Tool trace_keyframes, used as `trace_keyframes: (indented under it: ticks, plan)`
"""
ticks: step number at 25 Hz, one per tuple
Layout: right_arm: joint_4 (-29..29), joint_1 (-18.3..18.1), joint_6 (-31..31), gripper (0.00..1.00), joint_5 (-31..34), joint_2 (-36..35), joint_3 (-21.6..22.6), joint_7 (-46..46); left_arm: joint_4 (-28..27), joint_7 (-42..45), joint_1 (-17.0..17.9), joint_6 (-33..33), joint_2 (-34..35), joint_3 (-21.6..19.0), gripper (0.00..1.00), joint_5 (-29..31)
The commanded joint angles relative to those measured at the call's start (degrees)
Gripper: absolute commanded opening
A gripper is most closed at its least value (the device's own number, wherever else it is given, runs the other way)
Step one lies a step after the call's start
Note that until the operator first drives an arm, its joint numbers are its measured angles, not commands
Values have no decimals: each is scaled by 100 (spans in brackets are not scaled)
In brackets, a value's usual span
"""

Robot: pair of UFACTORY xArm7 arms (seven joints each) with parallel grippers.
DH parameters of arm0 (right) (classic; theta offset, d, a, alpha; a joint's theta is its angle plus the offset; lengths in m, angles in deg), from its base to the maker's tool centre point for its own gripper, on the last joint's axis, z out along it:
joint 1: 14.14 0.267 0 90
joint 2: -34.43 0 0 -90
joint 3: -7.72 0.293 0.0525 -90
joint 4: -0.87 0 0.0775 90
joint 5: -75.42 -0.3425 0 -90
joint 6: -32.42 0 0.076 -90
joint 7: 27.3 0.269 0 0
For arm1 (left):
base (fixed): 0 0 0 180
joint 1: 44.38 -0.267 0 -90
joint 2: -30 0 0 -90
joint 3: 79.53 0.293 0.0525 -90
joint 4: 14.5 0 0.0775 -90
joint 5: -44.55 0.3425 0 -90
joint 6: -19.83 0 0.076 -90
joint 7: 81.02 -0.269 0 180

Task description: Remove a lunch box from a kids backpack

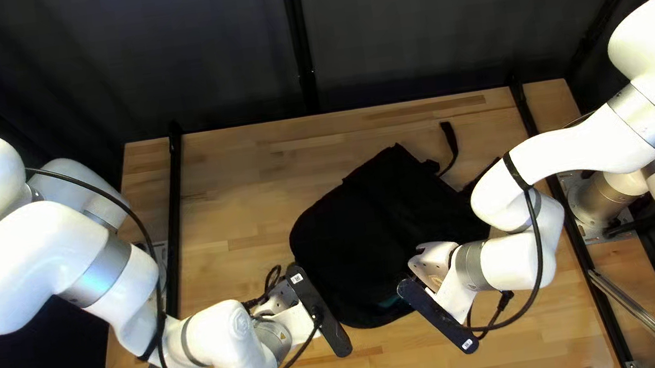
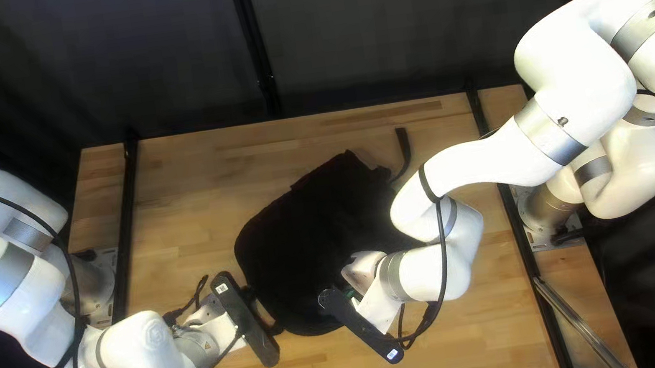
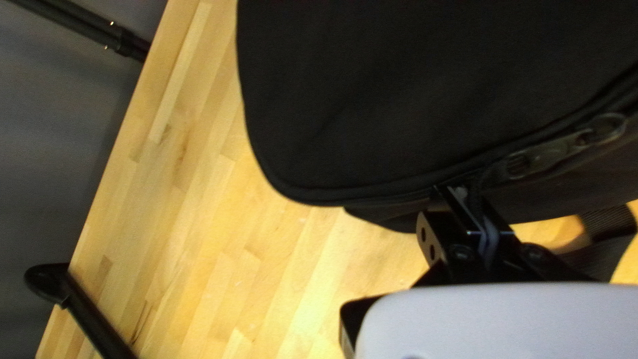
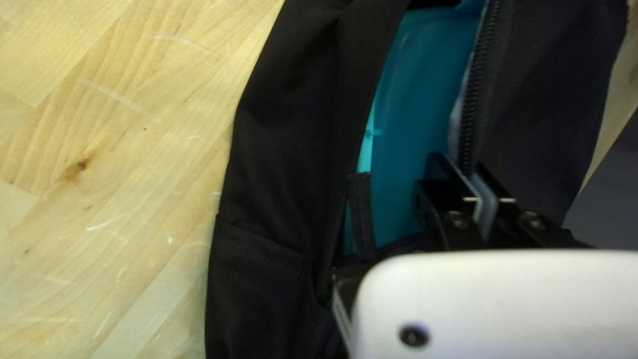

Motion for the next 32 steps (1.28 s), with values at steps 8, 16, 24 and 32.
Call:
trace_keyframes:
  ticks: [8, 16, 24, 32]
  plan:
    - [-49, 56, 52, 0, -15, -74, 54, -31, 467, -54, -85, 64, 330, 85, 0, -109]
    - [-112, 88, 87, 0, -32, -144, 86, -76, 794, -243, -165, 30, 713, 181, 0, -180]
    - [-181, 140, 141, 0, -51, -202, 137, -141, 918, -369, -267, 105, 840, 296, 0, -135]
    - [-208, 155, 124, 0, -34, -275, 152, -182, 1173, -521, -513, 424, 981, 567, 0, 83]
